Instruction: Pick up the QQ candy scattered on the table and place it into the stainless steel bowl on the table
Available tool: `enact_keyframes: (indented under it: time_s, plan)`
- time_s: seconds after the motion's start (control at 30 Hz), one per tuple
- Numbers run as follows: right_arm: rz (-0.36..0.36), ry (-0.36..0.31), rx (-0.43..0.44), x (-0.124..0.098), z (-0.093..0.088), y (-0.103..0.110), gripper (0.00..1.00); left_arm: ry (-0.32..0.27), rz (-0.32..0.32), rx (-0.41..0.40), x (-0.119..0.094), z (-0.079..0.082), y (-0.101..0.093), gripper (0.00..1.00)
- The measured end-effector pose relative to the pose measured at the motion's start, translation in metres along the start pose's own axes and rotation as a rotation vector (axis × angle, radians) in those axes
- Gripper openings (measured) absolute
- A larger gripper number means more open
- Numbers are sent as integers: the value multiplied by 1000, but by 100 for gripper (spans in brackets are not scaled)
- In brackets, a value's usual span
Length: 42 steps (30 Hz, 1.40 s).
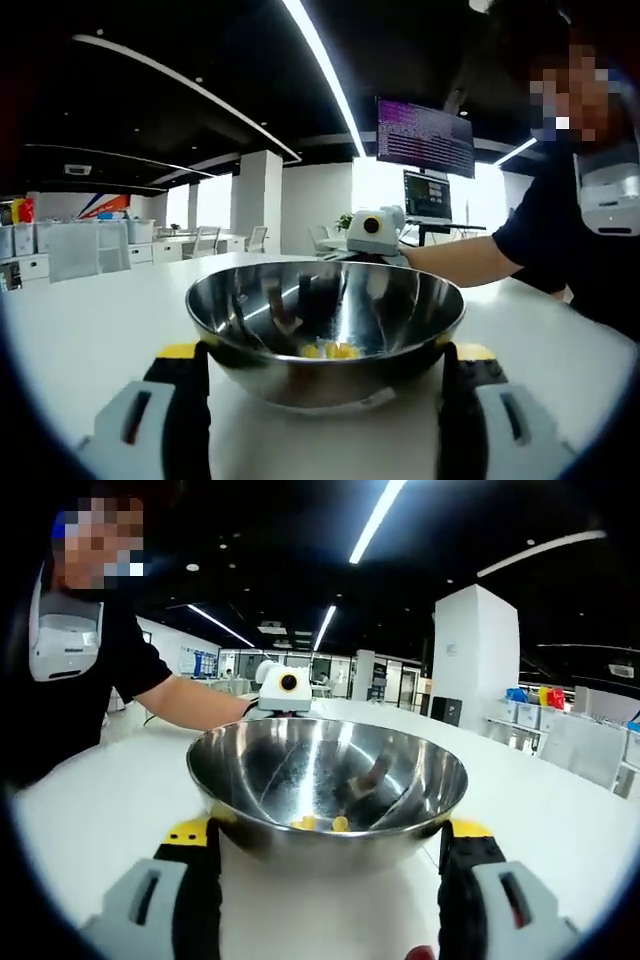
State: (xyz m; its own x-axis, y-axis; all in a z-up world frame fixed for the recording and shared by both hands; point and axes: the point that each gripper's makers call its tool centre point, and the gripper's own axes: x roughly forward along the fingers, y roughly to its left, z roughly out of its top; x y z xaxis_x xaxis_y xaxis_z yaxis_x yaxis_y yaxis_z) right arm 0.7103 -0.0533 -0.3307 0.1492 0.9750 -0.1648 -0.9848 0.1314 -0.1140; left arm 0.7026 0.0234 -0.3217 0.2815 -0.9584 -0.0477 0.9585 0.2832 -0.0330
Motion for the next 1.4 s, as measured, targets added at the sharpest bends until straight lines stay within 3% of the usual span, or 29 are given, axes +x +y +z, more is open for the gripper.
enact_keyframes:
  time_s: [0.5,0.67,0.73,0.83,0.97,1.13,1.4]
  plan:
    - [13,6,15,-5,-1,5,94,14,2,3,0,0,-3,96]
    - [-10,36,47,-22,-10,1,92,36,18,0,-7,0,-3,96]
    - [-39,45,50,-33,-10,1,91,77,59,16,-15,-5,0,96]
    - [-66,60,47,-50,-6,12,90,90,85,20,-30,-1,-10,96]
    - [-87,100,7,-69,5,41,90,101,127,46,-53,13,-37,96]
    - [-150,116,-34,-90,23,79,86,107,194,87,-86,31,-85,96]
    - [-293,139,-81,-138,42,161,81,127,255,133,-134,40,-172,96]
